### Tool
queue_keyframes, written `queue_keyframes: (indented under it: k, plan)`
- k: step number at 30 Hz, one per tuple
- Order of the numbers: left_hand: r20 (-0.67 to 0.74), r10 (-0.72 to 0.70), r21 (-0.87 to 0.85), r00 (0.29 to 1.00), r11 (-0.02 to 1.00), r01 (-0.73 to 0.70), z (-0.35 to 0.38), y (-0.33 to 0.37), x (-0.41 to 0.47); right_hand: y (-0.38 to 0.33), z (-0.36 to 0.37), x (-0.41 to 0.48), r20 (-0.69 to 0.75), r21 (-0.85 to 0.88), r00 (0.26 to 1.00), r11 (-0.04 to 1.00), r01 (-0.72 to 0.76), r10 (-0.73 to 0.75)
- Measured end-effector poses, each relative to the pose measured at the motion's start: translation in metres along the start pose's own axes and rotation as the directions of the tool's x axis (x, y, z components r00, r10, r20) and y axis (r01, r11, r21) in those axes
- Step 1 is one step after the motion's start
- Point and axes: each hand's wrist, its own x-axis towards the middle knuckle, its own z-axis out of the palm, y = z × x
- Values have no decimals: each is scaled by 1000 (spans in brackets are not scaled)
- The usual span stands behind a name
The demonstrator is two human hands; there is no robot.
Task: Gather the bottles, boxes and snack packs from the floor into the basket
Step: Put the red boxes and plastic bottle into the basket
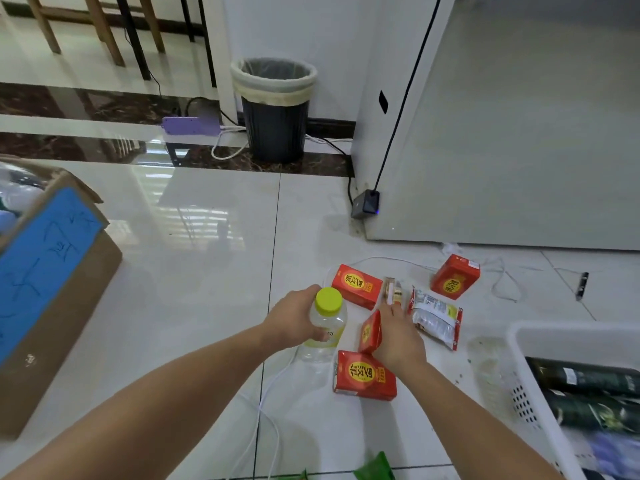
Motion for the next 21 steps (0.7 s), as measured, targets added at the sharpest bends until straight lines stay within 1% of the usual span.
queue_keyframes:
  k: [2, 4, 5, 6, 8, 10, 12, 14, 16, 18, 21]
  plan:
    - [-20, -40, -43, 999, 998, 39, 0, 1, 2, 4, -2, -2, 2, 148, 997, 986, -70, 71]
    - [-29, -71, -67, 997, 995, 69, -5, 8, 4, 13, -15, -6, 9, 341, 986, 926, -160, 166]
    - [-33, -85, -70, 996, 994, 82, -10, 14, 4, 18, -25, -10, 16, 438, 979, 879, -189, 203]
    - [-41, -100, -77, 994, 992, 97, -16, 23, 5, 24, -37, -15, 25, 539, 972, 816, -211, 234]
    - [-72, -146, -113, 987, 984, 137, -28, 47, 3, 34, -67, -30, 62, 712, 952, 654, -254, 301]
    - [-94, -185, -144, 978, 975, 171, -42, 83, -3, 46, -103, -46, 101, 819, 938, 507, -268, 333]
    - [-70, -193, -172, 979, 969, 179, -57, 125, -10, 59, -140, -65, 116, 869, 926, 415, -269, 359]
    - [-16, -154, -177, 988, 973, 149, -71, 171, -17, 72, -182, -86, 139, 889, 904, 352, -294, 404]
    - [59, -99, -162, 993, 981, 108, -84, 218, -24, 85, -227, -111, 189, 909, 872, 255, -329, 451]
    - [130, -54, -142, 990, 987, 73, -94, 265, -33, 101, -269, -136, 260, 930, 831, 102, -352, 493]
    - [196, -23, -168, 980, 984, 56, -104, 330, -54, 129, -327, -177, 408, 910, 740, -177, -374, 535]
